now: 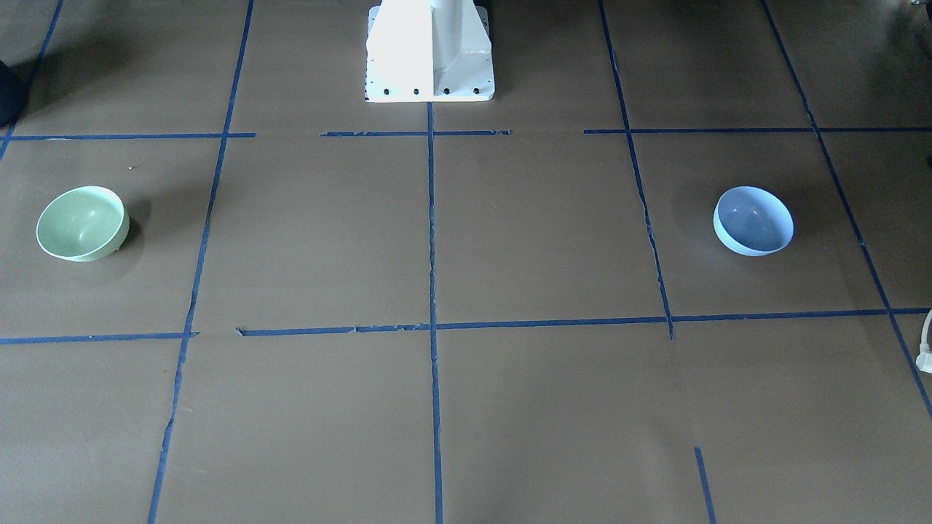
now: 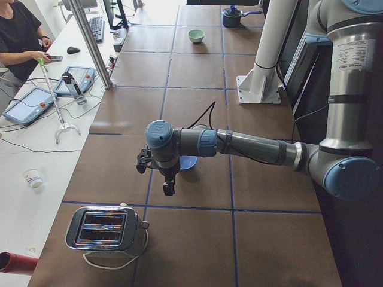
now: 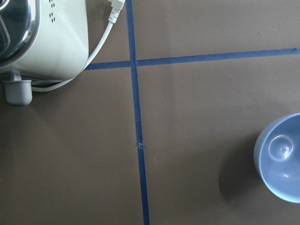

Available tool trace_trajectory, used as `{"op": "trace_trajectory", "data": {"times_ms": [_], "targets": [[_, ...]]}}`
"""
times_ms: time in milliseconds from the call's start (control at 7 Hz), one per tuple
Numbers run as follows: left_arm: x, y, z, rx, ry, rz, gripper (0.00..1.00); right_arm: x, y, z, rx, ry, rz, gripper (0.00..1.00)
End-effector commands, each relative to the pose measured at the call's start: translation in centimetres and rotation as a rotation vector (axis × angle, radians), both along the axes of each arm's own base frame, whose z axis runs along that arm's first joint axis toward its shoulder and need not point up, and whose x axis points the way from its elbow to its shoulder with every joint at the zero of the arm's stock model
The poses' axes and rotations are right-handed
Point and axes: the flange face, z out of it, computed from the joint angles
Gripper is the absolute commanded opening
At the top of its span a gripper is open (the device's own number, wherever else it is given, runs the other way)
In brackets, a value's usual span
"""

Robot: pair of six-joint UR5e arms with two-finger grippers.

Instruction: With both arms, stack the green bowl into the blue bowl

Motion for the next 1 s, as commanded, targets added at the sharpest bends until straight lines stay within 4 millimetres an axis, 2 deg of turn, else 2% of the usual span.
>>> {"op": "trace_trajectory", "data": {"times_ms": [0, 286, 429, 857], "targets": [[-0.1, 1.2, 0.3, 0.045, 0.002, 0.011, 1.0, -0.1, 0.0, 0.1, -0.003, -0.002, 0.0, 1.0], [-0.2, 1.4, 0.5, 0.04, -0.003, 0.006, 1.0, -0.1, 0.0, 0.2, -0.003, -0.002, 0.0, 1.0], [-0.1, 1.3, 1.4, 0.023, -0.005, 0.009, 1.0, -0.1, 0.1, 0.3, -0.007, -0.001, 0.0, 1.0], [-0.1, 1.4, 1.5, 0.028, -0.004, 0.014, 1.0, -0.6, 0.6, 0.7, -0.015, -0.069, -0.002, 1.0]]}}
